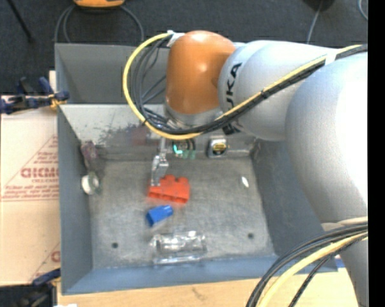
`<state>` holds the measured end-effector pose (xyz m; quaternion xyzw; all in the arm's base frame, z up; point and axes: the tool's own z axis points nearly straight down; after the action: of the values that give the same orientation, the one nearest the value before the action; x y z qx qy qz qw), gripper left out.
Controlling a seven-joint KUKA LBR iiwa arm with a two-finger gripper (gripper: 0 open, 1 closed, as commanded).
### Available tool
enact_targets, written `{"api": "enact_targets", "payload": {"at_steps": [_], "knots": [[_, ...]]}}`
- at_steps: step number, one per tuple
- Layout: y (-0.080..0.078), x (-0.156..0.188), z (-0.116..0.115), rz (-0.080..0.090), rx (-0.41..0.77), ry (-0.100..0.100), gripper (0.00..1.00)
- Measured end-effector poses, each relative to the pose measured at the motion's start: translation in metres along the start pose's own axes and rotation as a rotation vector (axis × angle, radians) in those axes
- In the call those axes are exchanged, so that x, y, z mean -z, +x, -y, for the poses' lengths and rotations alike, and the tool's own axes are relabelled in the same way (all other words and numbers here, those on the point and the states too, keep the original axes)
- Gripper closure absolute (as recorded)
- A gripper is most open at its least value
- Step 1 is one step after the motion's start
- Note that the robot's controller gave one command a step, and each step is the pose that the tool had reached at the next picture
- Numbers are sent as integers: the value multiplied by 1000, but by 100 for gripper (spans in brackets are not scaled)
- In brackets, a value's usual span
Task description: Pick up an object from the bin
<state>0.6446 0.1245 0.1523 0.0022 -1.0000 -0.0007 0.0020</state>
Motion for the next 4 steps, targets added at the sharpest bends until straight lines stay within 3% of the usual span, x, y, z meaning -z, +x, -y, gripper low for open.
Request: {"api": "enact_targets", "payload": {"at_steps": [1, 2, 3, 4], "knots": [[21, -78, 49, 15, 192, -2, 0], [32, -50, 38, 11, 30, -1, 0], [23, -51, 57, 12, -31, 0, 0], [22, -78, 46, 13, -12, 1, 0]]}}
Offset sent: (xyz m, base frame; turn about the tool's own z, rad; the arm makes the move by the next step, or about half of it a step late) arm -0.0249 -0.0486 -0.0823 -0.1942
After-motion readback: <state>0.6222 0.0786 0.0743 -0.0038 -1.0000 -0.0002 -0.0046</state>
